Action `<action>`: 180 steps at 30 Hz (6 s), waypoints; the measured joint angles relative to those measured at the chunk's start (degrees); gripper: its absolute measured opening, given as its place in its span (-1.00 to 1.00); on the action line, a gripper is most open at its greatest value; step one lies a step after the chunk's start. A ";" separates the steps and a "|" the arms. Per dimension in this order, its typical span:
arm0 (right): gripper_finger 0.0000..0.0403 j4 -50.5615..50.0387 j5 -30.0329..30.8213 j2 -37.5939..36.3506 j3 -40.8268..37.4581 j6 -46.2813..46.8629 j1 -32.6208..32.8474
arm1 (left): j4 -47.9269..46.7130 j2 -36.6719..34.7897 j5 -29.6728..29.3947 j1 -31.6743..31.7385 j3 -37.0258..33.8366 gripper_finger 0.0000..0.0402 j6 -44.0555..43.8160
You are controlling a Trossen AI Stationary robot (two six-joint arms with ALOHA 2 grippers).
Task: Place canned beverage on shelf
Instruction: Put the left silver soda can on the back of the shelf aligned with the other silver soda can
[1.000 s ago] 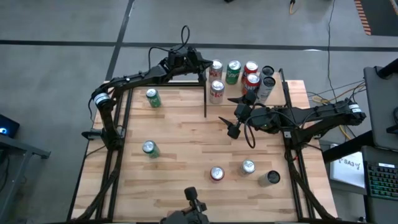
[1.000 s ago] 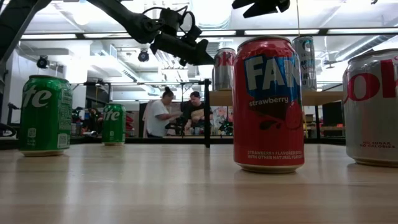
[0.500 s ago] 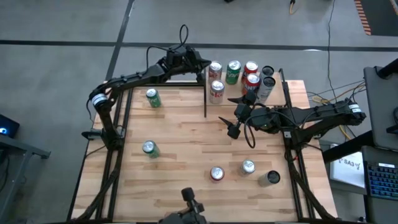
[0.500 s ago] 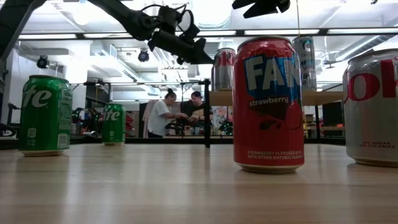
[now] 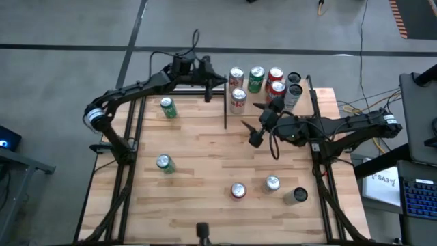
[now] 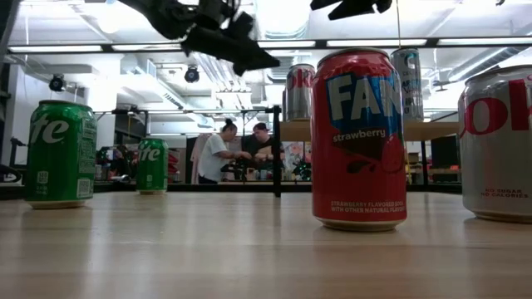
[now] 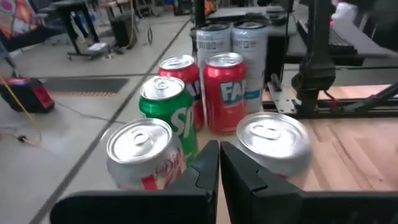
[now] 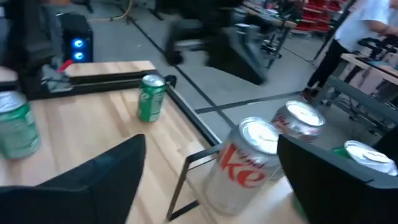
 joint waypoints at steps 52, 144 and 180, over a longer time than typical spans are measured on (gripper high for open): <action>-0.96 -45.65 -28.91 39.16 57.52 11.62 -36.21 | 31.13 -22.90 -0.79 0.27 -34.92 -1.00 -0.54; -0.96 -53.72 -31.29 37.94 59.12 12.85 -34.21 | 29.42 -23.47 -0.76 0.47 -34.97 -1.00 -1.64; -0.96 -50.70 -23.75 42.12 58.98 12.87 -34.25 | 29.12 -23.43 -0.75 0.48 -34.97 -1.00 -1.64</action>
